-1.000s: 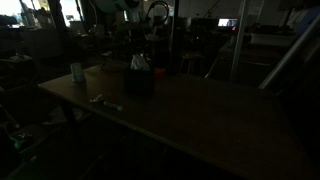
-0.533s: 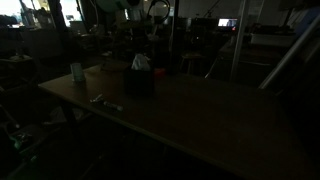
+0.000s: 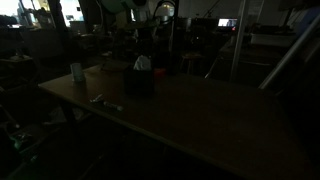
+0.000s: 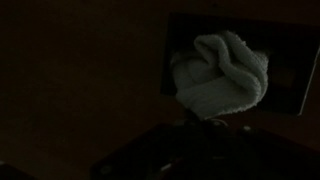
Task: Pick up the white towel and place it inside the black basket
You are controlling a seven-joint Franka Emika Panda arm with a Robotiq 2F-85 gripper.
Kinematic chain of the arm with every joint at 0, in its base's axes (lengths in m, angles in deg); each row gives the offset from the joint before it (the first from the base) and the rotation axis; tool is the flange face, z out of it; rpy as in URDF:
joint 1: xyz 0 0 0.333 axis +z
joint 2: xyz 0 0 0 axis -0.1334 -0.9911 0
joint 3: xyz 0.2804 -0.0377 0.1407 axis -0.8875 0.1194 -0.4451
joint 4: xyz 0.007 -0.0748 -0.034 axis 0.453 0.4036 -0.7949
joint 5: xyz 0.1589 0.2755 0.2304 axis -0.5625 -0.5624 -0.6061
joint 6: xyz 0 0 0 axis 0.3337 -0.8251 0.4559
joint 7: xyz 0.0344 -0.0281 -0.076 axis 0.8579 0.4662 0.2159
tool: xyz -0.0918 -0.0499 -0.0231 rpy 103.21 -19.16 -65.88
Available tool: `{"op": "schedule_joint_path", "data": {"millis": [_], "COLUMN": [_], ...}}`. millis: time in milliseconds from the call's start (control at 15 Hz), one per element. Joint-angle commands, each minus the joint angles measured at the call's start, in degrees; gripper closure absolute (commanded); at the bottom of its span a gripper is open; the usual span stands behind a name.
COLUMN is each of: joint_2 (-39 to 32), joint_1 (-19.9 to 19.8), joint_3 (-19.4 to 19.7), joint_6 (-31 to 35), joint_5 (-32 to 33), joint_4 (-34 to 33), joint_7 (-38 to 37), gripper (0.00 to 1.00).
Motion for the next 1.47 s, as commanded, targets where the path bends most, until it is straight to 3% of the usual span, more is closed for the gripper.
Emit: {"op": "schedule_joint_path", "data": {"millis": [0, 800, 1400], "joint_2": [2.0, 6.33, 4.22], "joint_1": [-0.38, -0.14, -0.2], "joint_3": [-0.09, -0.36, -0.63], "joint_6": [-1.74, -5.42, -5.09], "joint_5": [-0.62, -3.07, -4.05], "joint_4": [2.17, 6.15, 6.6], "joint_7": [-1.59, -7.01, -7.88], "gripper": [0.99, 0.99, 0.99]}}
